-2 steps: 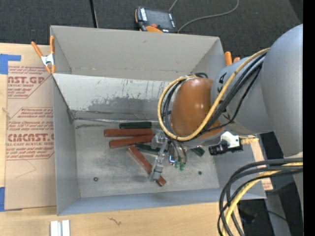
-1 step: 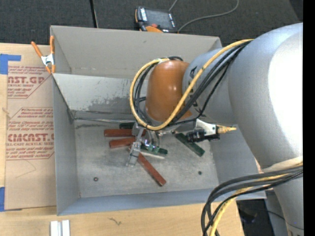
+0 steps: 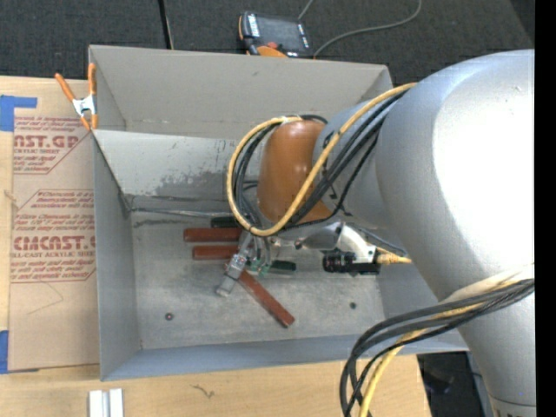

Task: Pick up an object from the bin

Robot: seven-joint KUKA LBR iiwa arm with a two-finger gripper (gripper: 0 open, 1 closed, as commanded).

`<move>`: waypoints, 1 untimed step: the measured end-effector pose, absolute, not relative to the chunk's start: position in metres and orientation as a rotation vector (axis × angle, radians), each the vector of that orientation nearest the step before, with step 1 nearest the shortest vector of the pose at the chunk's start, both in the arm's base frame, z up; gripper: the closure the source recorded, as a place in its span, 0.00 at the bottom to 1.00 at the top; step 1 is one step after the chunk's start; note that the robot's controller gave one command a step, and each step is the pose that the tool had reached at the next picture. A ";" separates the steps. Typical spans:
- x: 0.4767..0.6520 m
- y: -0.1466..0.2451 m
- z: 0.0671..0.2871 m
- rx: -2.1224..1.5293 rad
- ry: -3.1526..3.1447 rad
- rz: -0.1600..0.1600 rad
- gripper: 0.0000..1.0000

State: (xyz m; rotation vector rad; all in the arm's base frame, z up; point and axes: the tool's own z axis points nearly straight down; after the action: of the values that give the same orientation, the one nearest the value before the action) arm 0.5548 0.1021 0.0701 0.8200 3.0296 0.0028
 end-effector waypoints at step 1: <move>0.555 0.103 0.070 0.820 3.030 0.003 0.00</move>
Offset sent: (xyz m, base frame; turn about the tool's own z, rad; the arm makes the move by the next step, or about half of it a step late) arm 0.0000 0.0000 0.0000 0.0000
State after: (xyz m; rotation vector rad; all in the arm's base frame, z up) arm 0.5555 0.1027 0.0705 0.8197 3.0302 0.0034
